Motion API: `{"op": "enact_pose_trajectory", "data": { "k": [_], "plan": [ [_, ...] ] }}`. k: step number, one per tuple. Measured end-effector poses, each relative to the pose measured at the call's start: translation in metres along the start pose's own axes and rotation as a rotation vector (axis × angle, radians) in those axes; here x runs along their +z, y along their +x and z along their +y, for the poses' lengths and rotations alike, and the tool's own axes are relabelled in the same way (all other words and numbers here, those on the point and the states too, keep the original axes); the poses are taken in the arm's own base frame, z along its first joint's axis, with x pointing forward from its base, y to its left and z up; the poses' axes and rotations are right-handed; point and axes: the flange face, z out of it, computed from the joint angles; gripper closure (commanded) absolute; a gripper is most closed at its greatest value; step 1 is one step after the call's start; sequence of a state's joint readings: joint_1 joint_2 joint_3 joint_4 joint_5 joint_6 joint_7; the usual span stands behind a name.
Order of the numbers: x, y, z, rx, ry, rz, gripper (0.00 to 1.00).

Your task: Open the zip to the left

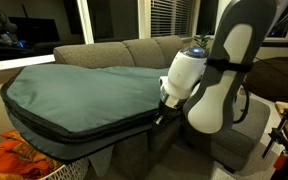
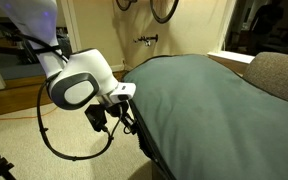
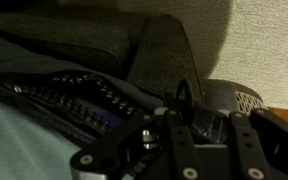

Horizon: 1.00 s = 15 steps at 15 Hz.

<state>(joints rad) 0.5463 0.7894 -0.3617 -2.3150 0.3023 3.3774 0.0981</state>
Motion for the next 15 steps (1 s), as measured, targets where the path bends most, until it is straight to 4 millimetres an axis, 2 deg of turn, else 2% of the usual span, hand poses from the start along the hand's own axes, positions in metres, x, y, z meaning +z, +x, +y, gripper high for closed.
{"op": "enact_pose_trajectory", "data": {
  "k": [15],
  "plan": [
    [-0.023,0.002,-0.043,-0.059,0.01,0.069,0.98]
  ]
}}
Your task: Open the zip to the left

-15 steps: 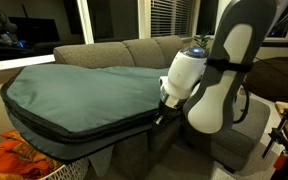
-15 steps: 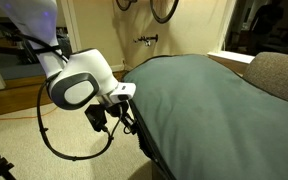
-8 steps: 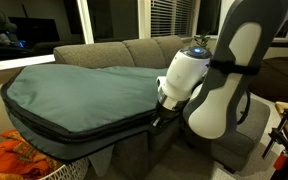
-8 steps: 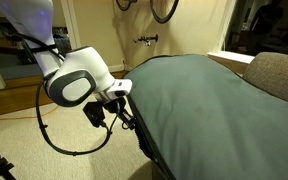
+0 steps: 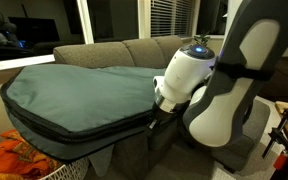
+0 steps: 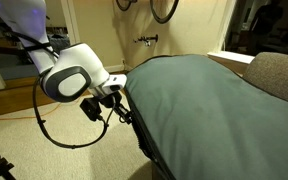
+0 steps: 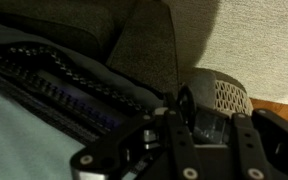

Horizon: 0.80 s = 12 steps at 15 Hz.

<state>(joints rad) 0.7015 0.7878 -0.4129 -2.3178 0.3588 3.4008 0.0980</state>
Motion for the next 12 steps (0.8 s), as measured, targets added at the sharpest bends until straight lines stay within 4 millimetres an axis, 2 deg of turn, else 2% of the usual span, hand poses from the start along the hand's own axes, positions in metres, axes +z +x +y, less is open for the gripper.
{"op": "enact_pose_trajectory", "data": {
  "k": [12],
  "plan": [
    [-0.019,0.001,-0.028,-0.049,-0.008,0.045,0.98]
  ]
}}
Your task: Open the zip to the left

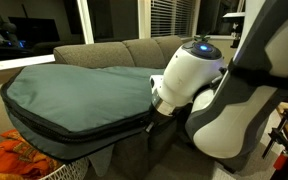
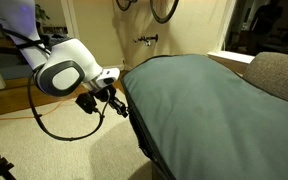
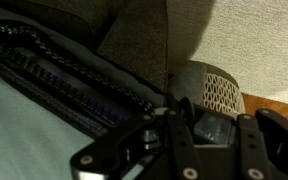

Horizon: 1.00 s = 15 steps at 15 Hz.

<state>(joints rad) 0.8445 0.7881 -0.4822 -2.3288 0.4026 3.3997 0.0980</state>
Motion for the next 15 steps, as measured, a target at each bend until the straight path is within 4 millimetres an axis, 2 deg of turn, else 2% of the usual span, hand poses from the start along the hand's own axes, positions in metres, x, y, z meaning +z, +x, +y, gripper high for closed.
{"op": "enact_pose_trajectory", "data": {
  "k": [15],
  "plan": [
    [-0.009,0.003,-0.014,-0.048,-0.005,0.026,0.98]
  ]
}}
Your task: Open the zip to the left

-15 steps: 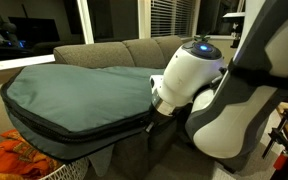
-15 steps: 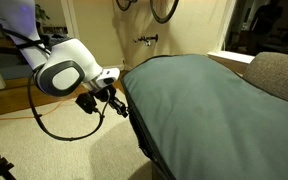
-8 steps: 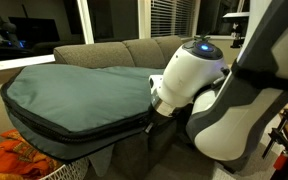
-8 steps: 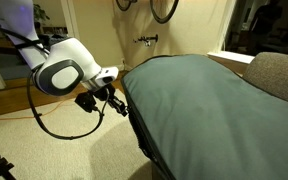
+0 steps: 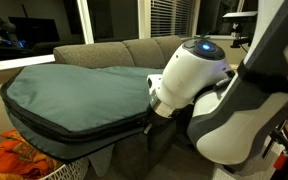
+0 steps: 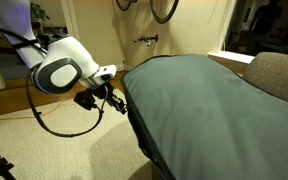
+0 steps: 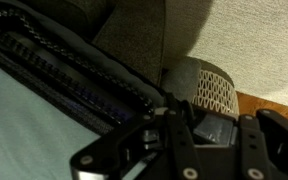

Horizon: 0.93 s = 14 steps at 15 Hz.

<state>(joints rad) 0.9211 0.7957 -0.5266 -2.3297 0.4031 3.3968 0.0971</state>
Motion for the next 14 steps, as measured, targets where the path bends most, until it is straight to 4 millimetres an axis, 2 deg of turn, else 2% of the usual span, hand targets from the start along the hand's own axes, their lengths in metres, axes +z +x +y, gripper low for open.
{"op": "enact_pose_trajectory", "data": {
  "k": [4,5,7,12,14],
  "plan": [
    [-0.004,0.001,-0.006,-0.018,-0.001,0.01,0.98],
    [-0.005,0.002,-0.007,-0.021,-0.001,0.012,0.65],
    [-0.006,0.003,-0.009,-0.027,-0.001,0.016,0.6],
    [-0.017,0.001,-0.036,-0.073,0.029,0.032,0.27],
    [-0.018,0.001,-0.039,-0.077,0.033,0.035,0.14]
  ]
}}
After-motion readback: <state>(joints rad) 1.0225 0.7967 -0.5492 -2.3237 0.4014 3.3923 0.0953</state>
